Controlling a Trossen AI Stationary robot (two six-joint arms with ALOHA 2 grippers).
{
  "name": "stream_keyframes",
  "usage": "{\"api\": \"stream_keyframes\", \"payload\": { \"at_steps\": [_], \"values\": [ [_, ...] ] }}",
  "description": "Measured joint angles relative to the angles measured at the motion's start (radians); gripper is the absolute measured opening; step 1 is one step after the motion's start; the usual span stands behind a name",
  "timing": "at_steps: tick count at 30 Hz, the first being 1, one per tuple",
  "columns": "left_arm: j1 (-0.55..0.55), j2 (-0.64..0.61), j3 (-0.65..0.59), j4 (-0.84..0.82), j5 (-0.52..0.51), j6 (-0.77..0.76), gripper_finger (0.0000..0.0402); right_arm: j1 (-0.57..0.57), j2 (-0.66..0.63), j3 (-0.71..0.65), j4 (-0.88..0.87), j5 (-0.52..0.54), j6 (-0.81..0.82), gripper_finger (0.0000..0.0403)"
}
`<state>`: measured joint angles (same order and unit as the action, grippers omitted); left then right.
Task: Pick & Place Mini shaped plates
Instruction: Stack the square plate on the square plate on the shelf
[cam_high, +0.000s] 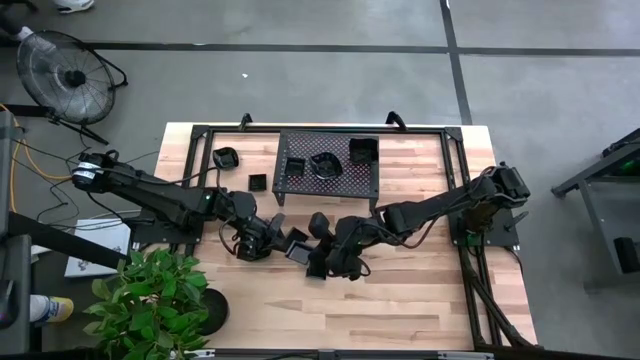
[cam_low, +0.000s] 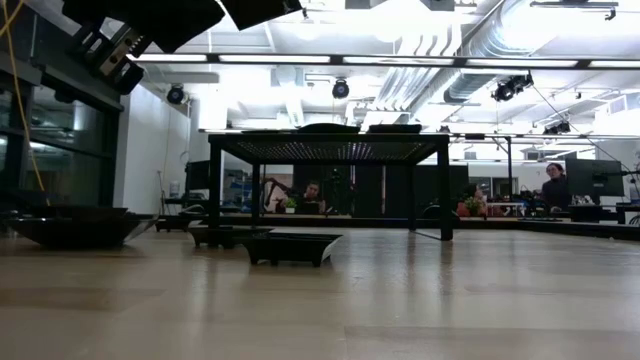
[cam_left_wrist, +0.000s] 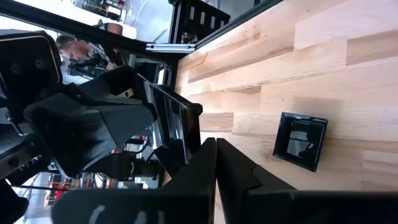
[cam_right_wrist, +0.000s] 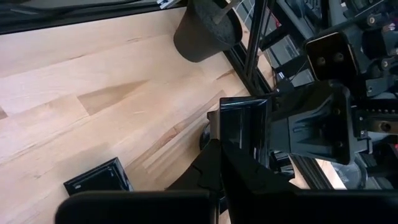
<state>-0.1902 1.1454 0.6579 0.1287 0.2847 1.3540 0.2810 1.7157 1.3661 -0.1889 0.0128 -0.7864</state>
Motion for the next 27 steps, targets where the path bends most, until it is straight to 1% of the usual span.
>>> {"api": "stream_keyframes", "payload": {
  "at_steps": [3, 6, 10, 12, 21, 25, 27],
  "values": [
    [0.0, 0.0, 0.0, 0.0, -0.007, -0.005, 0.0, 0.0, 0.0, 0.0, -0.001, 0.002, 0.0, 0.0001],
    [0.0, 0.0, 0.0, -0.004, -0.047, -0.049, 0.0001, 0.001, 0.0, 0.0, -0.014, 0.02, 0.001, 0.0001],
    [0.0, 0.0, 0.0, -0.005, -0.191, -0.115, 0.0008, 0.001, 0.0, 0.0, -0.056, 0.049, 0.004, 0.0001],
    [0.0, 0.0, 0.0, -0.006, -0.219, -0.137, 0.0018, 0.001, 0.0, 0.0, -0.078, 0.061, 0.006, 0.0],
    [0.0, 0.0, 0.0, -0.011, -0.159, -0.124, 0.0085, 0.001, 0.0, 0.0, -0.101, 0.033, 0.023, 0.0],
    [0.0, 0.0, 0.0, -0.012, -0.155, -0.124, 0.0098, 0.001, 0.0, 0.0, -0.1, 0.03, 0.022, 0.0],
    [0.0, 0.0, 0.0, -0.011, -0.133, -0.121, 0.0099, 0.0, 0.0, 0.0, -0.099, 0.029, 0.021, 0.0]
  ]
}}
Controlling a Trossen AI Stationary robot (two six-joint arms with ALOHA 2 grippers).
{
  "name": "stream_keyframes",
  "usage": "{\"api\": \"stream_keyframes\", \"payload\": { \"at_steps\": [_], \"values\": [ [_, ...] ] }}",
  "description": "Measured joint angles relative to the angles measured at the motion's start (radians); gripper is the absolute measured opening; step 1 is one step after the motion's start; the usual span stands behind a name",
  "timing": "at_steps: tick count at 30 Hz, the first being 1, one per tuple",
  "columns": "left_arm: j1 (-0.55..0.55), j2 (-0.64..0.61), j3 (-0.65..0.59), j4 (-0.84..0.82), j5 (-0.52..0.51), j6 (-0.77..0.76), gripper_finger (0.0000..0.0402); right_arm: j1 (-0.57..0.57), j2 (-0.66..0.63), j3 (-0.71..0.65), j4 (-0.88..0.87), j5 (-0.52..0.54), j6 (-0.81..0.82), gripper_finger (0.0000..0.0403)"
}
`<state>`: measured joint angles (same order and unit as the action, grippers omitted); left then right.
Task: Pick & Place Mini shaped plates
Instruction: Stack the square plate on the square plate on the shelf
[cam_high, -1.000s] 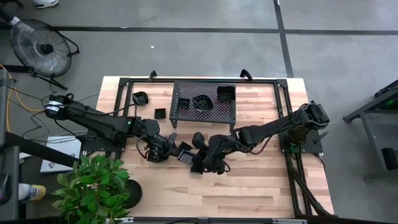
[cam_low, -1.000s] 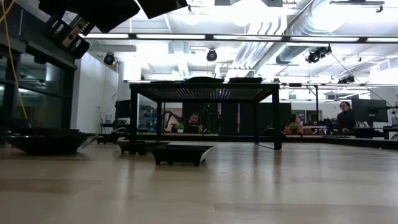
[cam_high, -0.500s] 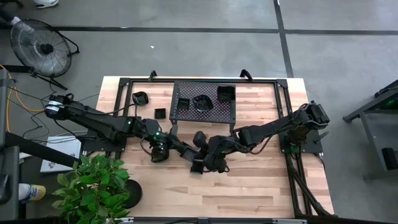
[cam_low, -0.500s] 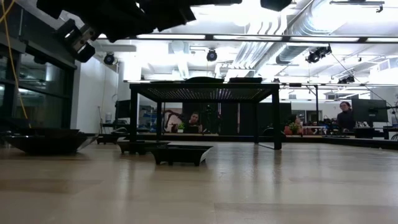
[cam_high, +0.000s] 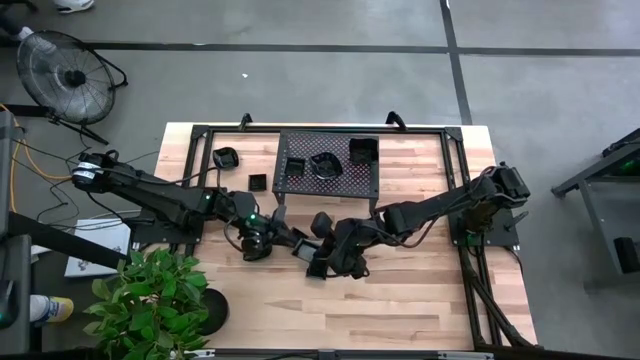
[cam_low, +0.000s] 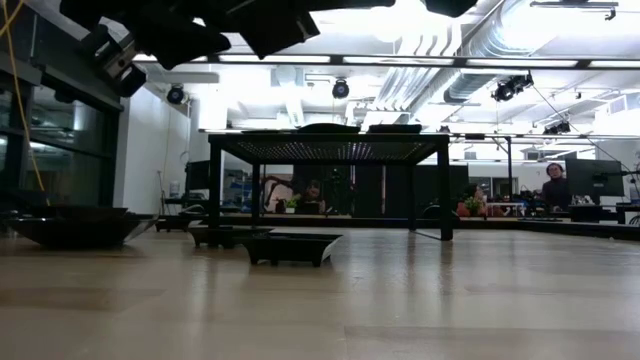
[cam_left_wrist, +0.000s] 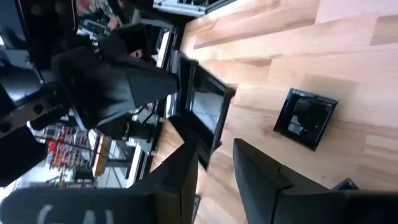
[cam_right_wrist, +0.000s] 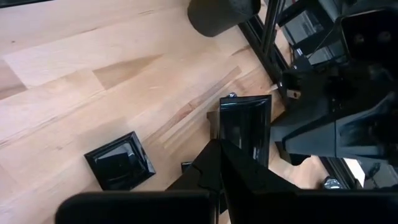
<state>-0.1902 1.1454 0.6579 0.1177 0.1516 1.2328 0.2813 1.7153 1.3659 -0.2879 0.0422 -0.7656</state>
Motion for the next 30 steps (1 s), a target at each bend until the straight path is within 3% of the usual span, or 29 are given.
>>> {"api": "stream_keyframes", "payload": {
  "at_steps": [16, 24, 30],
  "values": [
    [0.0, 0.038, 0.0, 0.052, 0.022, 0.03, 0.0096, -0.007, 0.004, 0.0, 0.038, -0.034, -0.018, 0.0],
    [0.0, 0.038, 0.0, 0.038, 0.045, 0.03, 0.0012, -0.007, 0.005, 0.0, 0.038, -0.034, -0.017, 0.0],
    [0.0, 0.038, 0.0, 0.039, 0.055, 0.043, 0.0004, -0.007, 0.005, 0.0, 0.038, -0.036, -0.017, 0.0]
  ]
}}
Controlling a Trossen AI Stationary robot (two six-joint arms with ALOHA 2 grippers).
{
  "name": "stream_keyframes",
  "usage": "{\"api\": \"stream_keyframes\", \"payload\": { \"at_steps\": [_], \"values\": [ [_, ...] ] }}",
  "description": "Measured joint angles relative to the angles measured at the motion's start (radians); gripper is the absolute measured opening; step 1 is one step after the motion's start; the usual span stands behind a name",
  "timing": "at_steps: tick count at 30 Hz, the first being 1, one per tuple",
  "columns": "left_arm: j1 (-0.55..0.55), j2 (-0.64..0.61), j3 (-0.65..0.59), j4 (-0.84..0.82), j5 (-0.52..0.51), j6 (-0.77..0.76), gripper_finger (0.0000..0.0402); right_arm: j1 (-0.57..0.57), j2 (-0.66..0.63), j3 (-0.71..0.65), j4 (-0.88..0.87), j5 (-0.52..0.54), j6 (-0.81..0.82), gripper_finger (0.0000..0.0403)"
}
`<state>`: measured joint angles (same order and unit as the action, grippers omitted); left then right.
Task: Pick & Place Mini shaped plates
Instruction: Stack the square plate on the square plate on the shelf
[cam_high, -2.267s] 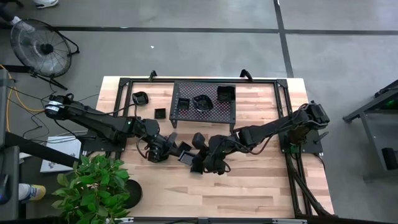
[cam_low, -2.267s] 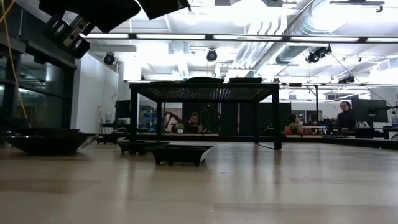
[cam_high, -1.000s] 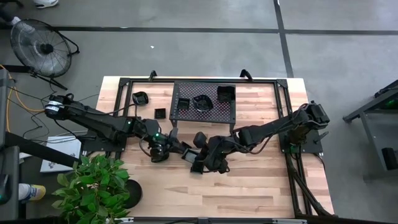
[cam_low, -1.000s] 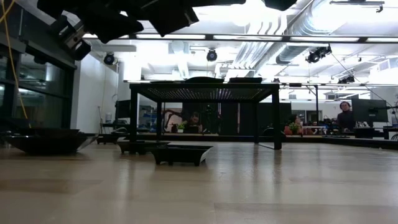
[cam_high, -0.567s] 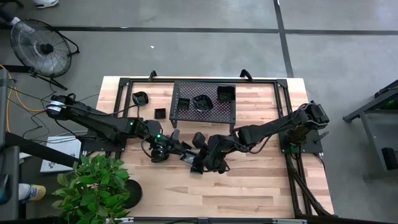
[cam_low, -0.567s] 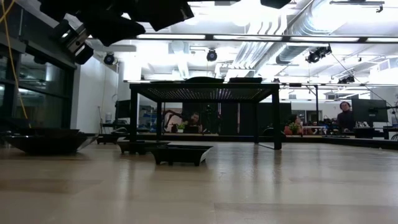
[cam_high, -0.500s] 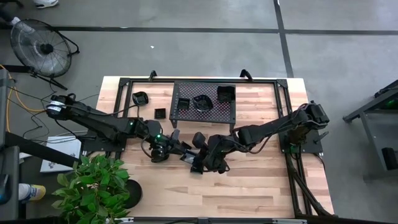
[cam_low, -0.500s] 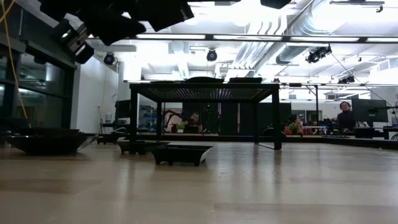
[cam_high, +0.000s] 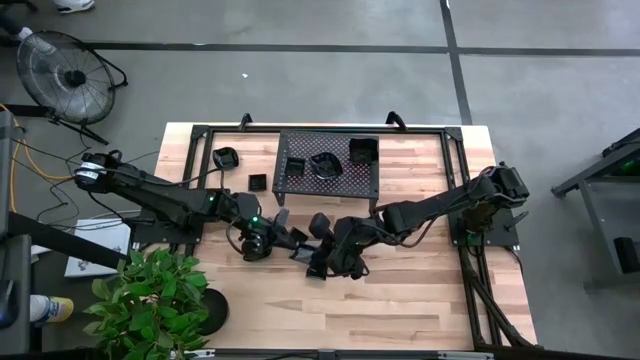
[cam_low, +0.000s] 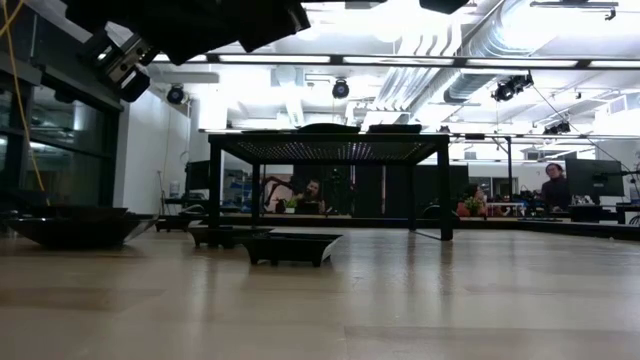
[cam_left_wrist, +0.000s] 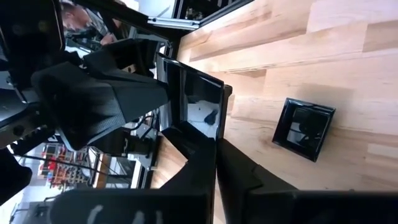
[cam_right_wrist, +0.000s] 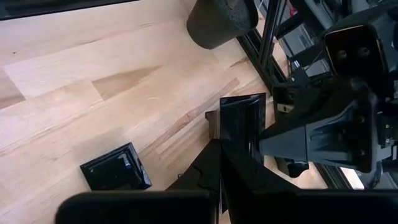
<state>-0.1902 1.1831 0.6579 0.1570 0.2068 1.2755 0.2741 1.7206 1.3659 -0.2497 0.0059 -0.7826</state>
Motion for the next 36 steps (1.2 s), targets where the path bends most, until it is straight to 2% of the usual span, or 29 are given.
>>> {"api": "stream_keyframes", "payload": {
  "at_steps": [9, 16, 21, 28, 36],
  "values": [
    [0.0, 0.0, 0.0, 0.0, 0.028, 0.003, 0.0001, 0.001, 0.0, 0.0, 0.011, 0.007, 0.018, 0.0001],
    [0.0, 0.0, 0.0, -0.004, 0.05, 0.007, 0.0001, 0.001, 0.0, 0.0, 0.039, 0.017, 0.021, 0.0024],
    [0.0, 0.0, 0.0, -0.003, 0.049, 0.01, 0.0, 0.001, 0.0, 0.0, 0.038, 0.023, 0.023, 0.006],
    [0.0, 0.0, 0.0, -0.006, 0.042, 0.01, 0.0, 0.002, 0.0, 0.0, 0.027, 0.104, 0.027, 0.0129],
    [0.0, 0.0, -0.002, -0.01, -0.053, 0.011, 0.0, 0.002, 0.0, 0.0, 0.021, 0.202, 0.054, 0.0181]
  ]
}}
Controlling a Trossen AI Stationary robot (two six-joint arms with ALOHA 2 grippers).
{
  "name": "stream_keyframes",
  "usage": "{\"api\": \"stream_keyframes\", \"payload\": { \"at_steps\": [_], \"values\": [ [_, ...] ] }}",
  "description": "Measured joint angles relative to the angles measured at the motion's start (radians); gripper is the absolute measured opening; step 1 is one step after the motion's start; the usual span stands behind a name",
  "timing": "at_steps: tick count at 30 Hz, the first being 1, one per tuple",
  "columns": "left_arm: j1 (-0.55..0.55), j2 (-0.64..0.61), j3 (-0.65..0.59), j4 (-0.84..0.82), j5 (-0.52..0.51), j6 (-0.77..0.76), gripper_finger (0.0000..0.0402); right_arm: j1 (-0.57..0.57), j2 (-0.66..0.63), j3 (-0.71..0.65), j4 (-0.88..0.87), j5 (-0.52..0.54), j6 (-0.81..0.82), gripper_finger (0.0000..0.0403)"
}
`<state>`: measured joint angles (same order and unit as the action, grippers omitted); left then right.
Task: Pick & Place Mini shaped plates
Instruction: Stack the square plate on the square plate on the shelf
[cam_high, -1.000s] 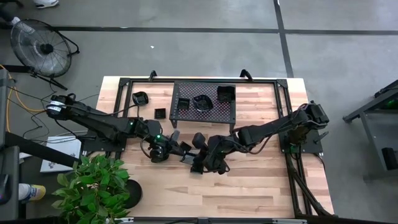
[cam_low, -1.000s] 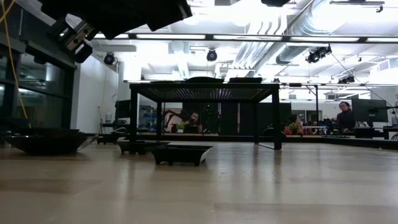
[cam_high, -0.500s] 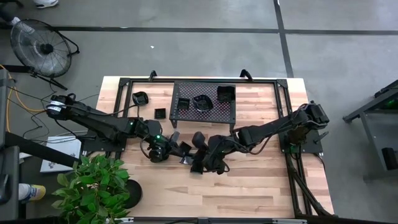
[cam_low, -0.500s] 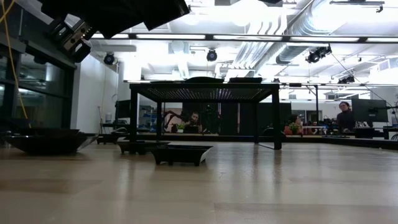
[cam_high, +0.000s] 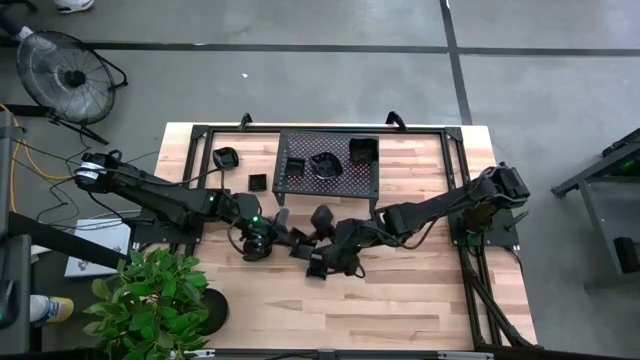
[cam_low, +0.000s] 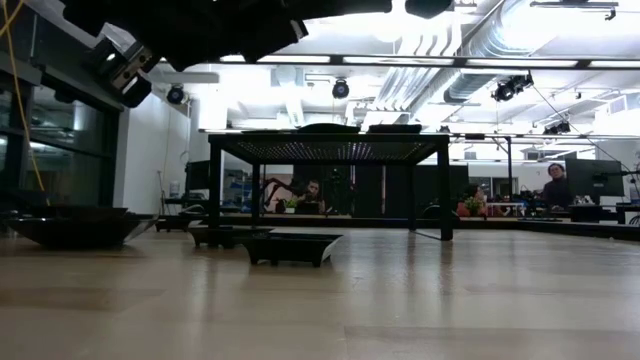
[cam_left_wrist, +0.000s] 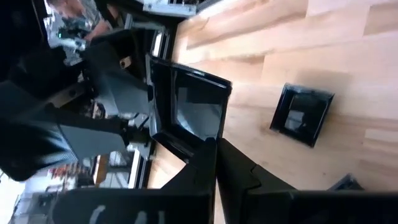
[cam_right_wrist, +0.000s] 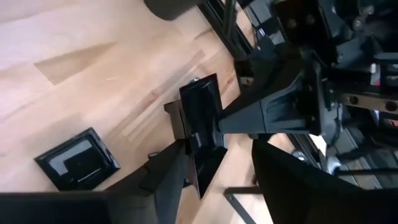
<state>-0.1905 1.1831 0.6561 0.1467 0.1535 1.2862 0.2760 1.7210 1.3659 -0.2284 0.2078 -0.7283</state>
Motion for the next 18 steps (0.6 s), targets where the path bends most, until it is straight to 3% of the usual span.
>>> {"api": "stream_keyframes", "payload": {
  "at_steps": [18],
  "values": [
    [0.0, 0.0, 0.001, -0.012, -0.011, 0.019, 0.0, 0.0, -0.002, 0.0, -0.028, -0.032, 0.022, 0.0203]
  ]
}}
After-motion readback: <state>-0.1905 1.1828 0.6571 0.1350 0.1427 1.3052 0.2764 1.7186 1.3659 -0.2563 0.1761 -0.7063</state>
